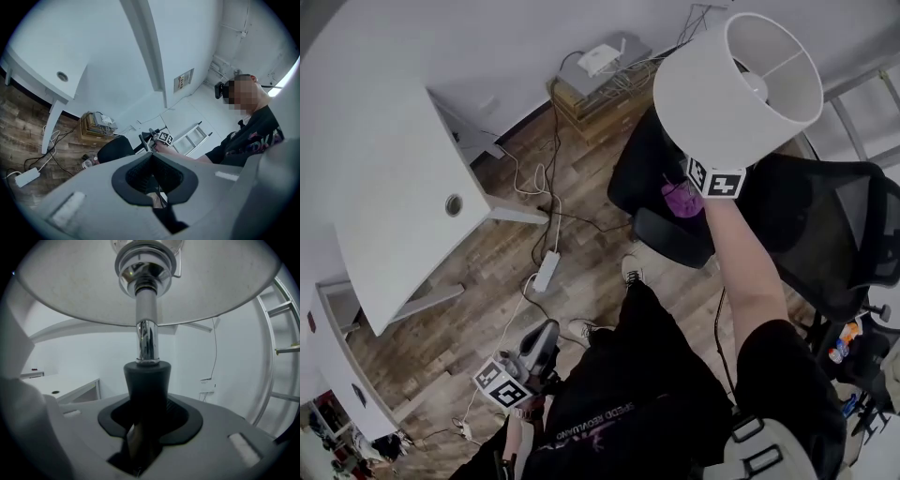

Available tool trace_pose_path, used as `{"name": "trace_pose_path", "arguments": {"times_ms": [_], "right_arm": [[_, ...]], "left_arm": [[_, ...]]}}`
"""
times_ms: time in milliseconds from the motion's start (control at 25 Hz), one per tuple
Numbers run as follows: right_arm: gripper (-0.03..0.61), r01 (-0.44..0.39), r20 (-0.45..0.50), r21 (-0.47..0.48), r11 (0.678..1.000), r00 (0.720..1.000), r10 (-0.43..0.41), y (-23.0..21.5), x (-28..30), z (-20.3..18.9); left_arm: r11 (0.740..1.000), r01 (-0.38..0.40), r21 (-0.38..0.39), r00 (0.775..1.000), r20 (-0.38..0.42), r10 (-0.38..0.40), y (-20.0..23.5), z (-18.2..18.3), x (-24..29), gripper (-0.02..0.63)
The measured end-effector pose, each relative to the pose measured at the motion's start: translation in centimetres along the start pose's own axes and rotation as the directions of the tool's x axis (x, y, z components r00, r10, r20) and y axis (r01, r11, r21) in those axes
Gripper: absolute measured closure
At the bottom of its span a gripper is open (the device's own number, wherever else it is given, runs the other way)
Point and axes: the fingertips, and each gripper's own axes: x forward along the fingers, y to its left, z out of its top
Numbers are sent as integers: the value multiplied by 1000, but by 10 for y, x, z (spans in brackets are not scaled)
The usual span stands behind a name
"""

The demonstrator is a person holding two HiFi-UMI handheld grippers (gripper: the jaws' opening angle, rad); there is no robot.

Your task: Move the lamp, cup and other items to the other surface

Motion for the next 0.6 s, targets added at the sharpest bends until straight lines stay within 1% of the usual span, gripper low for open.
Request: {"name": "trace_pose_path", "arguments": {"times_ms": [120,240,440,600], "right_arm": [[433,28,1,49,998,1000,-28,-31,1,-36],[434,53,-9,92,994,999,-53,-51,8,-74],[434,76,-86,125,989,994,-65,-61,21,-141],[434,74,-110,128,989,992,-60,-72,33,-188]], "left_arm": [[1000,-20,14,999,-34,21,-3,-19,24,617],[998,-61,15,996,-68,62,2,-33,40,617],[990,-138,-6,979,-151,136,10,-53,52,617],[986,-164,-5,966,-201,160,24,-78,70,617]]}}
